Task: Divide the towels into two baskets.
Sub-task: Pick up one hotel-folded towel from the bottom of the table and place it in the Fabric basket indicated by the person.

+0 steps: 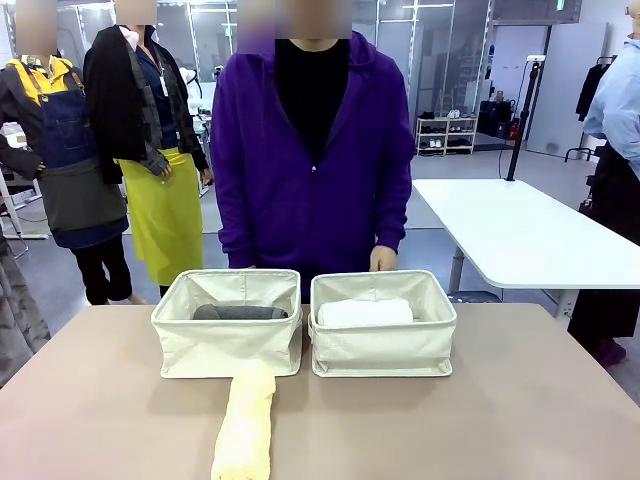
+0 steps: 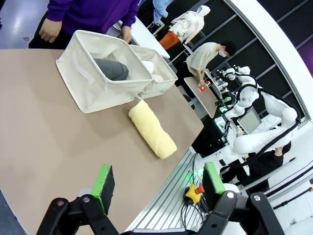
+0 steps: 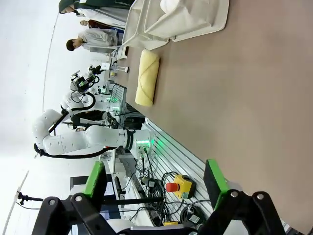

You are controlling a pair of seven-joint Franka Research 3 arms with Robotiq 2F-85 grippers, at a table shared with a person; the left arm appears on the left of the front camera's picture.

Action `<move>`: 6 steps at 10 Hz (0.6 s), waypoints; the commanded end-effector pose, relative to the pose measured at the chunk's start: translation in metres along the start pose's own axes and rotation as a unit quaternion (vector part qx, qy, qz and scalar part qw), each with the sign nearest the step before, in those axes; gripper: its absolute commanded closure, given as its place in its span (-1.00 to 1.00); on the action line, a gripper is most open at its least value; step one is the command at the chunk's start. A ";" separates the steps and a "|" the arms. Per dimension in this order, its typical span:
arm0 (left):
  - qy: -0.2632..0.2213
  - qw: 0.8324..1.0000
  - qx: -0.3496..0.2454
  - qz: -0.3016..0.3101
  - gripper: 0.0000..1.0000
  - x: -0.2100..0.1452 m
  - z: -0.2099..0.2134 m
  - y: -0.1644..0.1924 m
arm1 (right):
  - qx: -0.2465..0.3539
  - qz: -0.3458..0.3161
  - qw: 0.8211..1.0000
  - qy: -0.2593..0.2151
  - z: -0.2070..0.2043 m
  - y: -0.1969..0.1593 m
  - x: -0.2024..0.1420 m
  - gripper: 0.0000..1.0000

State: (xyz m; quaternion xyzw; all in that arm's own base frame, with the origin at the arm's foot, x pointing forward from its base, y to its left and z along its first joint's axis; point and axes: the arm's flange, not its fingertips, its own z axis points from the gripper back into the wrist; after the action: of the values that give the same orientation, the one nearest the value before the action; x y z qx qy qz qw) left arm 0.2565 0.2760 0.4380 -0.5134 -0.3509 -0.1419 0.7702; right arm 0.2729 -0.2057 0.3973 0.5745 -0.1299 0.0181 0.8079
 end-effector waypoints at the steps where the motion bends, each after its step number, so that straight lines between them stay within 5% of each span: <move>1: -0.007 1.000 -0.004 0.001 -0.84 0.001 0.003 -0.004 | 0.006 0.013 1.000 -0.002 0.000 0.002 0.000 -1.00; 6: -0.007 1.000 -0.004 0.001 -0.84 0.001 0.003 -0.004 | 0.006 0.013 1.000 -0.002 0.000 0.002 0.000 -1.00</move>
State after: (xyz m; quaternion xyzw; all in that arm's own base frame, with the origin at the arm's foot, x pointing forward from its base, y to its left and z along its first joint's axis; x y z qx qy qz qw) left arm 0.2565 0.2760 0.4380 -0.5134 -0.3509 -0.1419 0.7702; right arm 0.2729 -0.2056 0.3973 0.5745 -0.1300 0.0183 0.8079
